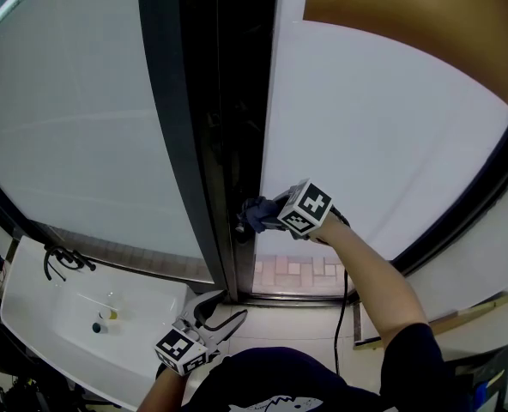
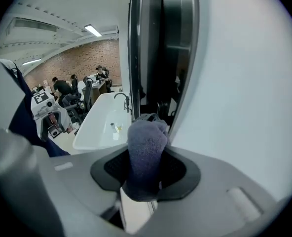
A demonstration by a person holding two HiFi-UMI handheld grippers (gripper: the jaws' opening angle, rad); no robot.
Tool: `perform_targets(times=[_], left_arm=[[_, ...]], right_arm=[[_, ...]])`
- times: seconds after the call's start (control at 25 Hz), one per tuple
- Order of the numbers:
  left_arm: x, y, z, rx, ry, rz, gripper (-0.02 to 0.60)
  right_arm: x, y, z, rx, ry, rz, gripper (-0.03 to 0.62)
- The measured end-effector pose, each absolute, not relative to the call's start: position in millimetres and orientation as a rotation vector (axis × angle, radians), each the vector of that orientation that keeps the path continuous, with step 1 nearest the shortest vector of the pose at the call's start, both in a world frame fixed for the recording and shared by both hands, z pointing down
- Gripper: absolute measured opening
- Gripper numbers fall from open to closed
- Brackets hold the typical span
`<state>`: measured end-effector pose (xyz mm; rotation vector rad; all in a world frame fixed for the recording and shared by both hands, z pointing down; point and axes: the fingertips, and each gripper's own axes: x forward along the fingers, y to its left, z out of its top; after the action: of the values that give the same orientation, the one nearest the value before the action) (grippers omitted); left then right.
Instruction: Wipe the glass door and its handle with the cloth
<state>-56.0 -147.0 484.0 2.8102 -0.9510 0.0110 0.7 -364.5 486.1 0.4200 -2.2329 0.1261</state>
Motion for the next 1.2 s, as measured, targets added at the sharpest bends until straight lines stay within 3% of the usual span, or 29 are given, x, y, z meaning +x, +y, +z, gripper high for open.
perform_targets(times=[0.52,0.84,1.2], left_arm=[[-64,-142,483,2.8,-0.994,0.031,0.238],[-67,-141,479,2.822,-0.968,0.02,0.238],[-71,-135,478,2.806,-0.969,0.033,0.238]], right_arm=[[70,-353,487,0.552,-2.065,-0.121,0.144],[-15,-318,463,0.531,-1.946,-0.905,0.144],[-75,-330,490,0.587,-1.807,-1.228,0.144]])
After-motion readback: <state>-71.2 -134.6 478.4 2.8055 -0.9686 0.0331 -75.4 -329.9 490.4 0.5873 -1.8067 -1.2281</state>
